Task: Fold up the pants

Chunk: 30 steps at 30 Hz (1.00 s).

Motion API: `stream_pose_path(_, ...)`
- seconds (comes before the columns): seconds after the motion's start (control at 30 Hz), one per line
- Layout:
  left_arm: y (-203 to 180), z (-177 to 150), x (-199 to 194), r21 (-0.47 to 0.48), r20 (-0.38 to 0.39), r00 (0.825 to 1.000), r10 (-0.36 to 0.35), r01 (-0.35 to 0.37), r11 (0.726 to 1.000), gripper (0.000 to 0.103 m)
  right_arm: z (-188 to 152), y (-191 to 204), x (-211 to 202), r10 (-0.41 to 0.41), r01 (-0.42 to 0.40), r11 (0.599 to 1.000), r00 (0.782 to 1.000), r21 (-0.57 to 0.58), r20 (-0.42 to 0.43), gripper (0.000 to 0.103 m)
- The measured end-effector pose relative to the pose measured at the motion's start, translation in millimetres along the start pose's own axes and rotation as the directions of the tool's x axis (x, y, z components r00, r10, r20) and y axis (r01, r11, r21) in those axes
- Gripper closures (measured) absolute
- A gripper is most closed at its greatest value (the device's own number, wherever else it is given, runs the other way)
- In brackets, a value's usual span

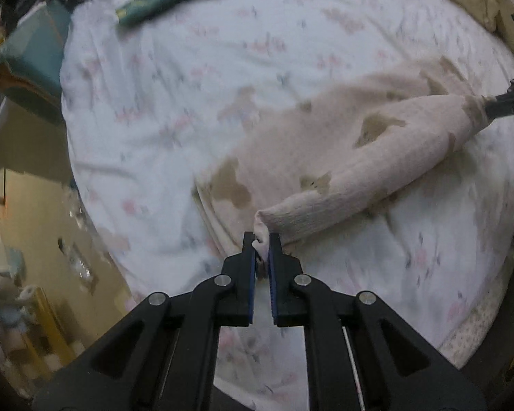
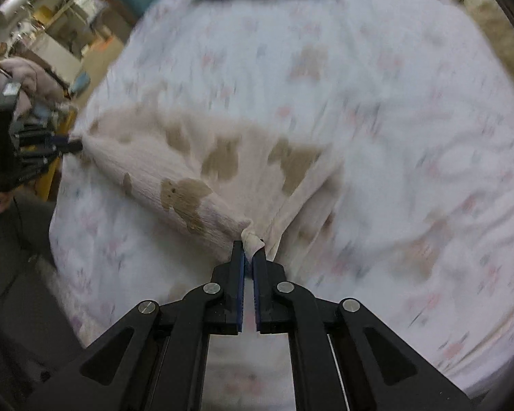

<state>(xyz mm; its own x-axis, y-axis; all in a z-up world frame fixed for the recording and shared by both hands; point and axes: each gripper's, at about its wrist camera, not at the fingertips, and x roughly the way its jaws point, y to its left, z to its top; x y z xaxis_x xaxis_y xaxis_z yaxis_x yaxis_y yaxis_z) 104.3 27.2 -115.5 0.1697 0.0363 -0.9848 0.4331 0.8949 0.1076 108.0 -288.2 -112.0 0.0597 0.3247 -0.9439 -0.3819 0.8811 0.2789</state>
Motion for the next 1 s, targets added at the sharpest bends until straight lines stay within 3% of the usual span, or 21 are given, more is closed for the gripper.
stream_pose_path(0.03, 1, -3, 3, -0.01, -0.031, 1.0, 0.004, -0.004, 1.0, 0.077, -2, 1, 5, -0.035, 0.035, 0.999, 0.999, -0.003, -0.026, 0.095)
stream_pose_path(0.07, 2, -6, 5, -0.029, -0.059, 0.998, 0.01, -0.011, 1.0, 0.054, -2, 1, 6, -0.049, 0.049, 0.999, 0.998, 0.001, -0.038, 0.095)
stream_pose_path(0.1, 3, -10, 3, -0.043, -0.066, 0.998, 0.011, -0.014, 0.999, 0.049, -2, -2, 3, -0.046, 0.046, 0.999, 0.998, 0.022, -0.031, 0.095)
stream_pose_path(0.2, 13, -7, -21, -0.106, 0.039, 0.999, -0.008, 0.012, 0.994, 0.048, -1, -17, -29, 0.02, -0.033, 0.992, 0.994, 0.125, 0.107, 0.094)
stream_pose_path(0.3, 32, 3, -44, -0.261, 0.203, 0.978, -0.037, 0.09, 0.961, 0.045, 5, -21, -59, 0.042, -0.083, 0.987, 0.959, 0.136, 0.281, 0.091)
stream_pose_path(0.37, 35, 15, -39, -0.315, 0.228, 0.973, -0.04, 0.113, 0.942, 0.045, 12, -16, -61, 0.033, -0.082, 0.987, 0.946, 0.138, 0.324, 0.091)
stream_pose_path(0.47, 15, 33, -14, -0.275, 0.156, 0.987, -0.043, 0.086, 0.958, 0.045, 26, -1, -51, 0.046, -0.078, 0.993, 0.944, 0.086, 0.326, 0.091)
stream_pose_path(0.57, -9, 40, 12, -0.223, 0.076, 0.995, -0.059, 0.075, 0.972, 0.045, 36, 16, -15, -0.005, -0.006, 0.999, 0.977, 0.049, 0.211, 0.091)
stream_pose_path(0.63, -24, 37, 25, -0.187, 0.028, 0.998, -0.053, 0.058, 0.981, 0.045, 35, 21, 20, -0.068, 0.066, 0.998, 0.994, 0.026, 0.084, 0.091)
stream_pose_path(0.73, -37, 25, 47, -0.125, -0.055, 0.998, -0.011, 0.004, 0.992, 0.045, 24, 18, 54, -0.071, 0.072, 0.997, 0.995, 0.015, -0.067, 0.091)
stream_pose_path(0.83, -36, 12, 58, -0.109, -0.116, 0.993, 0.006, -0.019, 0.994, 0.043, 12, 8, 72, -0.087, 0.094, 0.995, 0.981, 0.034, -0.174, 0.094)
stream_pose_path(0.93, -22, 6, 48, -0.162, -0.109, 0.994, 0.012, -0.03, 0.986, 0.043, 10, 1, 58, -0.073, 0.085, 0.993, 0.985, 0.077, -0.154, 0.094)
stream_pose_path(1.0, -9, 4, 35, -0.221, -0.076, 0.997, 0.023, -0.039, 0.974, 0.044, 9, -6, 38, -0.046, 0.057, 0.99, 0.995, 0.126, -0.088, 0.091)
